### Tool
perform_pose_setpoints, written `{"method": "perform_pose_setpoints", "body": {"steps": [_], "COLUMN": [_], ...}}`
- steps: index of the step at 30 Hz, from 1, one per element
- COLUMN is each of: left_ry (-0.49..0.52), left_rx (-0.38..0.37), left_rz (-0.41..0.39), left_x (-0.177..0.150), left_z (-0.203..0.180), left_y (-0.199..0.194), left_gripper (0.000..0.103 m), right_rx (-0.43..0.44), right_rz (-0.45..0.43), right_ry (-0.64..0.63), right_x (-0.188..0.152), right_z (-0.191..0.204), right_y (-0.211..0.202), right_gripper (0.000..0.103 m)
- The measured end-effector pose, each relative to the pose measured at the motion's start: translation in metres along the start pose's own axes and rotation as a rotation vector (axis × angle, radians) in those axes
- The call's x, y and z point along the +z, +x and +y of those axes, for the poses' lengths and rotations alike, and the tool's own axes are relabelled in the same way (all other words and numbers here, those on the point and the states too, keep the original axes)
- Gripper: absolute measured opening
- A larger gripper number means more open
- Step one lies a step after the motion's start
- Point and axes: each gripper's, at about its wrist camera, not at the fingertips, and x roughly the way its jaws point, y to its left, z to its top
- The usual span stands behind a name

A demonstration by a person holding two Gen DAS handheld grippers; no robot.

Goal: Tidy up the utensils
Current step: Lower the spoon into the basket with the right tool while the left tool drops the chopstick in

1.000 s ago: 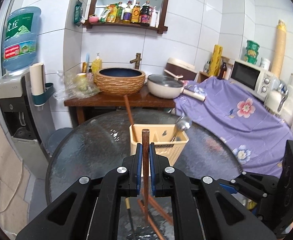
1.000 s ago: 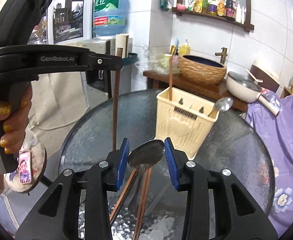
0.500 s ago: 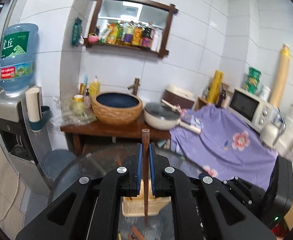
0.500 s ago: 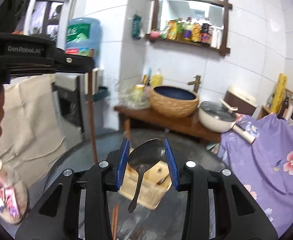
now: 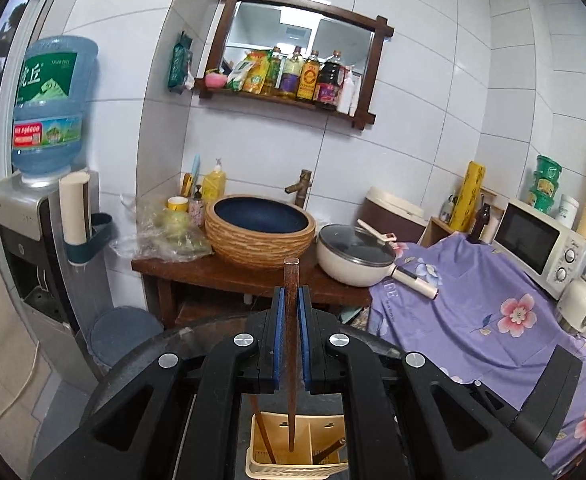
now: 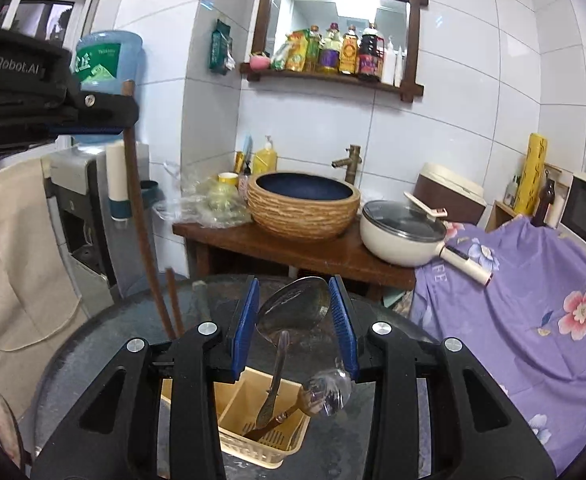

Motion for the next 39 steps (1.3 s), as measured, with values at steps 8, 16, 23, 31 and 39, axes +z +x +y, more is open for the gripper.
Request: {"method": "perform_pose_setpoints", "body": {"steps": [8,16,23,31,39], "left_ry": [0.023,0.024,0.026,0.072,0.121], "left_rx": [0.014,0.039,0.050,0.049,0.015], "left_rz": [0.027,0.078,0.123,0.129,0.117], "left_x": [-0.041,-0.076,-0.094,-0.096,-0.116], "left_z": [0.006,0.011,0.018,0.011,0.016], "left_y": [0.018,0.038,0.049,0.045,-0.002], "left_gripper": [0.007,0.007,0.007,0.036,0.088], "right_rx": [0.013,0.021,0.011,0.003,-0.009], "right_rz": [0.068,0.098,0.093,0.051,0.040], "right_ry": [0.020,0.015,-0.009,0.000,0.027], "right_x": [-0.045,-0.075,-0.089,-0.086,-0.101], "right_z": [0.002,0.007,0.012,0.010,0.006], "right_y": [0.022,0.032,0.033,0.023,-0.026], "right_gripper": [0.037,0.037,0.037,0.061,0.066]}}
